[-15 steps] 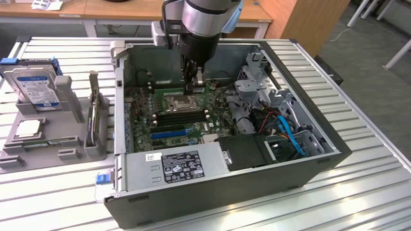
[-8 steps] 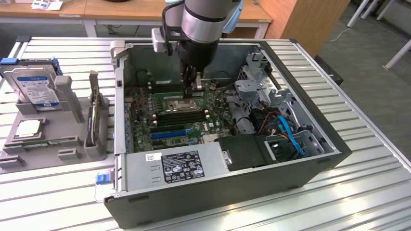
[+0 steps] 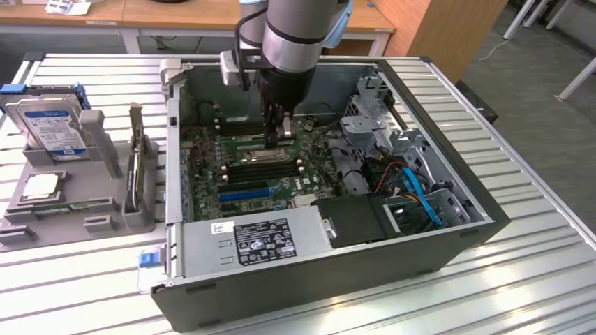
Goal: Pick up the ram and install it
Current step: 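Insert the ram into the slot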
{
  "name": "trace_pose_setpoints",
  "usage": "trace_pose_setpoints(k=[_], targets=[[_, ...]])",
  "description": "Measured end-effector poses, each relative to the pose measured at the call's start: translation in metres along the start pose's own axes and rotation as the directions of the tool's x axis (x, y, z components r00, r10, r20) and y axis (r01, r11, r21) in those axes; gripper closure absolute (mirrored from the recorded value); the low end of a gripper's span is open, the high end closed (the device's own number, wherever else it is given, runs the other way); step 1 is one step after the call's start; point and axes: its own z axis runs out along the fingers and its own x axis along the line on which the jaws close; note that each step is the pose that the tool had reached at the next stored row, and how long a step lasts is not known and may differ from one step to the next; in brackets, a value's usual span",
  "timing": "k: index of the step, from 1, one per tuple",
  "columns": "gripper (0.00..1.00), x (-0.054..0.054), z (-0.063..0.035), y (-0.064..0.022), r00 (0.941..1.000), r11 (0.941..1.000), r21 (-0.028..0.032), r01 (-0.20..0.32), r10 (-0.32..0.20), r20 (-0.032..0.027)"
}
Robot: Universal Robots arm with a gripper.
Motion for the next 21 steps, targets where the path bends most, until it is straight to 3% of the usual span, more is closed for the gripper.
trace_pose_setpoints(k=[14,21], targets=[[0.86,0.002,0.0253,-0.0012,1.0,1.0,-0.0022,0.0,0.0,0.0001],[0.86,0.002,0.026,-0.0013,1.0,1.0,-0.0031,0.0,0.0,-0.0004]])
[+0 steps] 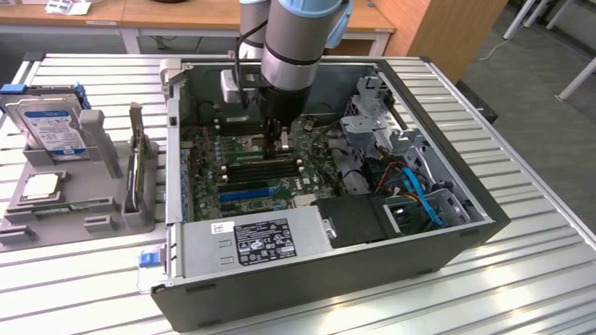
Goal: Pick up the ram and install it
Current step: 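Insert the ram into the slot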
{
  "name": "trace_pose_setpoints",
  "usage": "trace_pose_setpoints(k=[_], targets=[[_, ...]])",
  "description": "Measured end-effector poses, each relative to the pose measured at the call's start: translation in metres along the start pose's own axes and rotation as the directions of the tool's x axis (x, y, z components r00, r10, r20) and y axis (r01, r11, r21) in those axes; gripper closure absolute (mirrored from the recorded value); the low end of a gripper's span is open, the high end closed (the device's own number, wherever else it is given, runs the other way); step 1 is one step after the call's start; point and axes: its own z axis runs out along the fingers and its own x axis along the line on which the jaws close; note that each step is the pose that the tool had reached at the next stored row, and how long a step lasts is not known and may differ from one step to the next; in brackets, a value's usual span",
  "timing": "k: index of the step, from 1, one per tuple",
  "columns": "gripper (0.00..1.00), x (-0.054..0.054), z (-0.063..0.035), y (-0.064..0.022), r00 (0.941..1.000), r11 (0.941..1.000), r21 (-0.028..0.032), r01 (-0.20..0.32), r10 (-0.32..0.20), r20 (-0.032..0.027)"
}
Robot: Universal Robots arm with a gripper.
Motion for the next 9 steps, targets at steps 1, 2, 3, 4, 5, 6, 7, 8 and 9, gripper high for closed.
trace_pose_setpoints(k=[1,2,3,4,5,6,7,8,9], targets=[[0.86,0.0001,0.0,-0.0005,1.0,1.0,0.0,0.0,0.0,0.0],[0.86,0.0007,0.0,-0.0016,1.0,1.0,0.0,0.0,0.0,0.0002],[0.86,0.0017,-0.0002,-0.003,1.0,1.0,0.0,0.0,0.0,0.0002],[0.86,0.0025,-0.0003,-0.0043,1.0,1.0,0.0,0.0,0.0,0.0002],[0.86,0.0033,-0.0005,-0.0054,1.0,1.0,0.0,0.0,0.0,0.0001],[0.86,0.0041,-0.0006,-0.0061,1.0,1.0,0.0,0.0,0.0,0.0001],[0.86,0.0041,-0.0005,-0.0061,1.0,1.0,0.0,0.0,0.0,0.0001],[0.86,0.0041,-0.0005,-0.0061,1.0,1.0,0.0001,0.0,0.0,0.0002],[0.86,0.0041,-0.0005,-0.0061,1.0,1.0,0.0001,0.0,0.0,0.0002]])
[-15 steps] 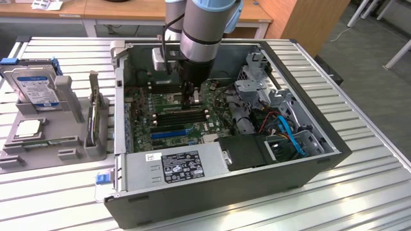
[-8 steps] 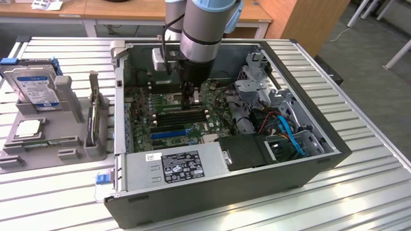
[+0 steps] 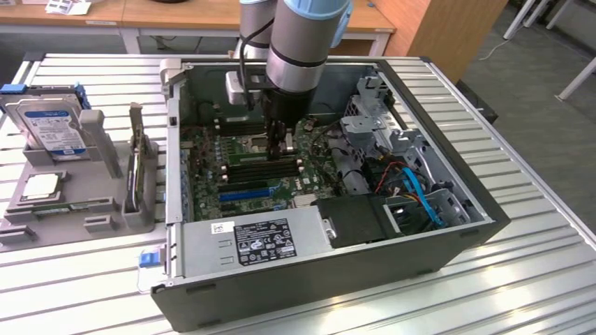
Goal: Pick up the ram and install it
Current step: 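Insert the ram into the slot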
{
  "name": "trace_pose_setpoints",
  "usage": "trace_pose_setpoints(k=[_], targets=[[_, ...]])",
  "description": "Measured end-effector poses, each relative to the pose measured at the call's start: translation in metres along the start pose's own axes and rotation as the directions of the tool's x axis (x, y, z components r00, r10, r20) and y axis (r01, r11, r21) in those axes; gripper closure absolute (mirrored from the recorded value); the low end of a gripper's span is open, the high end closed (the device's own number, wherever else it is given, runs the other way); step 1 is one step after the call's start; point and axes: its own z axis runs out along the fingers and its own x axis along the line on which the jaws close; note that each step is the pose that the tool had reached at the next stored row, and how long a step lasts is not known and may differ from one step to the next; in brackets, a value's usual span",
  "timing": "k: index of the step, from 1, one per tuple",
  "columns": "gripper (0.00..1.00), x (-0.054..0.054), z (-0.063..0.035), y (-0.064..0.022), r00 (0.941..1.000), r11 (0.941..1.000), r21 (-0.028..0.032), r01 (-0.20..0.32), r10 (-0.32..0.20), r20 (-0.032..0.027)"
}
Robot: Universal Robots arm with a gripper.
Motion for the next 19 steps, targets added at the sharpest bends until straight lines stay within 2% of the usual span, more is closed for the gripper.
trace_pose_setpoints(k=[5,10,12,16,19], targets=[[0.86,0.0065,0.0,0.0006,1.0,1.0,0.0,0.0,0.0,-0.0001],[0.86,0.0065,0.0003,0.0008,1.0,1.0,0.0001,0.0,0.0,-0.0001],[0.86,0.0066,0.002,0.0032,1.0,1.0,0.0036,0.0,0.0,-0.0002],[0.86,0.0066,0.003,0.004,1.0,1.0,0.0042,0.0,0.0,-0.0004],[0.86,0.0071,0.008,0.0037,1.0,1.0,0.0043,0.0,0.0,-0.0003]])
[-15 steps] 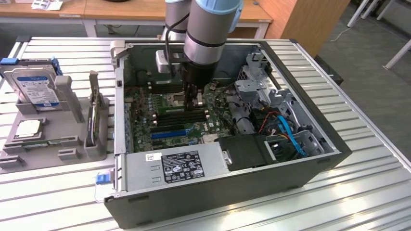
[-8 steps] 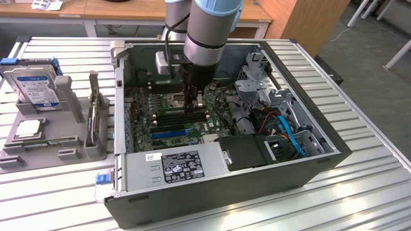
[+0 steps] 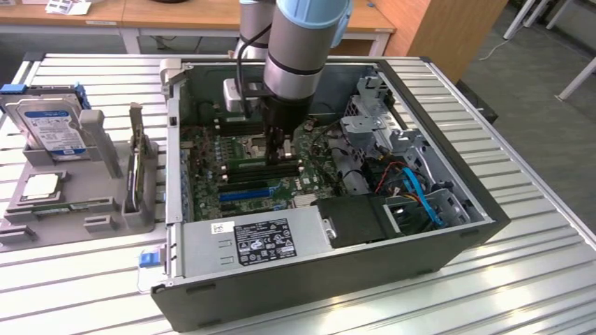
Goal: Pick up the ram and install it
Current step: 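Insert the ram into the slot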
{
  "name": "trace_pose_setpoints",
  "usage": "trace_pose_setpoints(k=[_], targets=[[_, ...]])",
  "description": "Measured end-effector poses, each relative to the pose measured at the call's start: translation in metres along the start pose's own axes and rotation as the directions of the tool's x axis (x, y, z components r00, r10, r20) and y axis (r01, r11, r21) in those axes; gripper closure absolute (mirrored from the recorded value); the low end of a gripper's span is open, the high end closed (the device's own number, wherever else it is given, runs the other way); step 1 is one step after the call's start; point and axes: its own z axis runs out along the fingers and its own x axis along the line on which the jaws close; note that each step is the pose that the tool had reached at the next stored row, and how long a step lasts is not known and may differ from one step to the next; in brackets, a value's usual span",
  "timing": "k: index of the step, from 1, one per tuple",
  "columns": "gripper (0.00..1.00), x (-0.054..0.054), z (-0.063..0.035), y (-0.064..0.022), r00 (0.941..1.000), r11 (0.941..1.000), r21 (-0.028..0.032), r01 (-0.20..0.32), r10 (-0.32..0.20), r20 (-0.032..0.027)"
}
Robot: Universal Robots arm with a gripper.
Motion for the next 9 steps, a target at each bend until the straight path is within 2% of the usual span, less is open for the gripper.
trace_pose_setpoints(k=[3,9], targets=[[0.86,0.0004,0.0048,-0.0002,1.0,1.0,0.0,0.0,0.0,0.0],[0.86,0.0005,0.0051,-0.0004,1.0,1.0,-0.0001,0.0,0.0,-0.0002]])
